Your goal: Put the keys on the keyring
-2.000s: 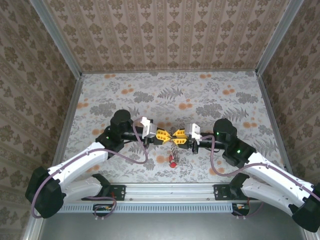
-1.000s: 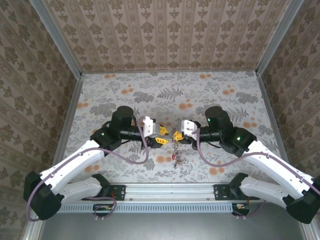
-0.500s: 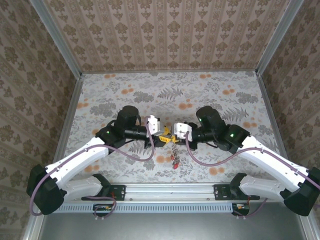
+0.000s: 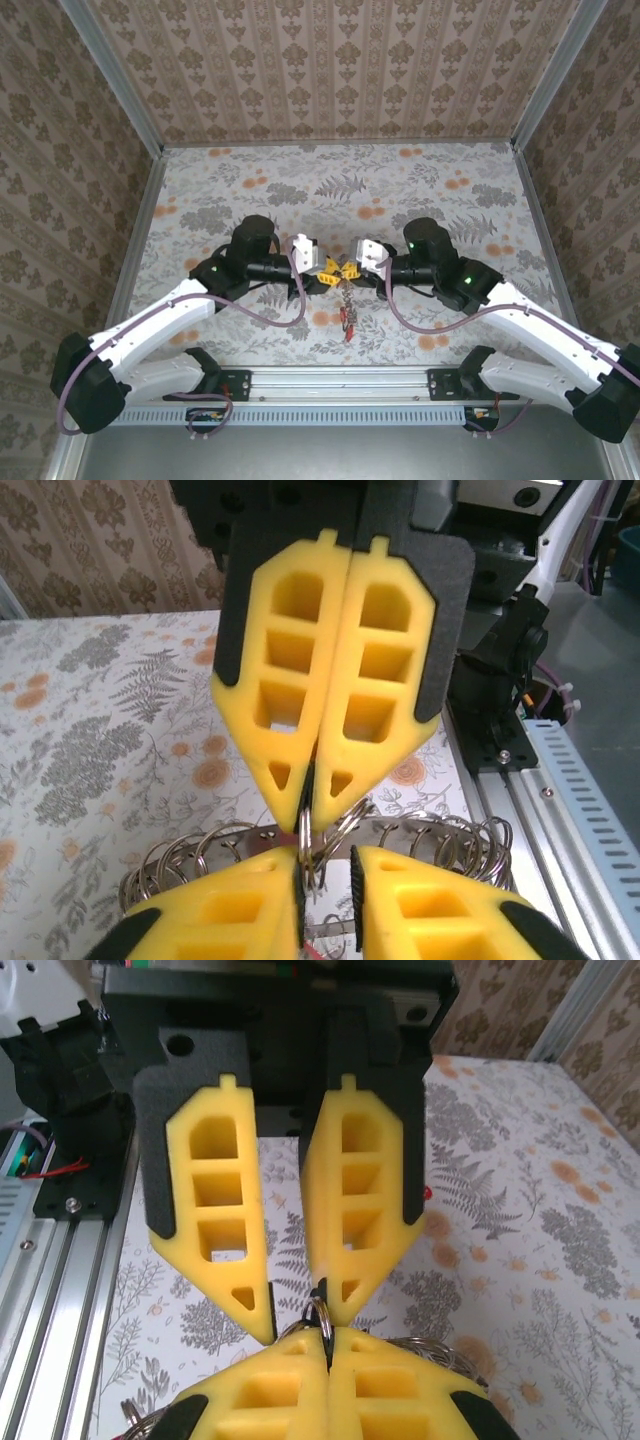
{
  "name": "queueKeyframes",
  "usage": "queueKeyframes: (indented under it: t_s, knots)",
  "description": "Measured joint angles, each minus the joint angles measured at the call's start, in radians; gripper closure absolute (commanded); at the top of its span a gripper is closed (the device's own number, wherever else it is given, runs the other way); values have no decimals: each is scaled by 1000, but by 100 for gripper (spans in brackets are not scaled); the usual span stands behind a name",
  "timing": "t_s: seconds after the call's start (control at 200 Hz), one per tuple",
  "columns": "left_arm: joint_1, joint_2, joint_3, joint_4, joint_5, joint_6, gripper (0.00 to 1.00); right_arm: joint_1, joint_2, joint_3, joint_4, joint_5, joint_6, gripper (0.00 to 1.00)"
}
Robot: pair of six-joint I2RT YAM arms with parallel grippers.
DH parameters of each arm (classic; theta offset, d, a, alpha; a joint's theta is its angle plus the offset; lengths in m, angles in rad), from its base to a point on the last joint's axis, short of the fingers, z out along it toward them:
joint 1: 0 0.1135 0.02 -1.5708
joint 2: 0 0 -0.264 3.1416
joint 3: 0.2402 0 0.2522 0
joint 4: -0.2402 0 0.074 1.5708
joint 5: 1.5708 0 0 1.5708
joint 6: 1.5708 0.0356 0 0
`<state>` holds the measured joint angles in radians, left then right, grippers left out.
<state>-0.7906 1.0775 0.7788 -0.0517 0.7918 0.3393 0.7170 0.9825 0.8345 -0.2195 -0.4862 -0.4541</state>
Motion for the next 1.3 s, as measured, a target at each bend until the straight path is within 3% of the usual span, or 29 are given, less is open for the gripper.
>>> queueKeyframes:
  t_s: [0.13,0.39,0.72,1.01,1.3]
  knots:
    - [3,0,0,1,-1,-2,100,-2,-19,-27,33,-9,25,100]
    - [10,0,-5,19,0,-5,100,-6,-19,-39,61,-19,46,100]
    - [8,2,-4,2,-56,-30,100,-9,-40,-39,-8,47,-42,72]
    - [13,17,-4,-17,-90,-86,100,-32,-106,-57,-24,81,-32,69]
    - [13,36,-3,-9,-112,-151,100,-32,1,-45,-26,42,43,73]
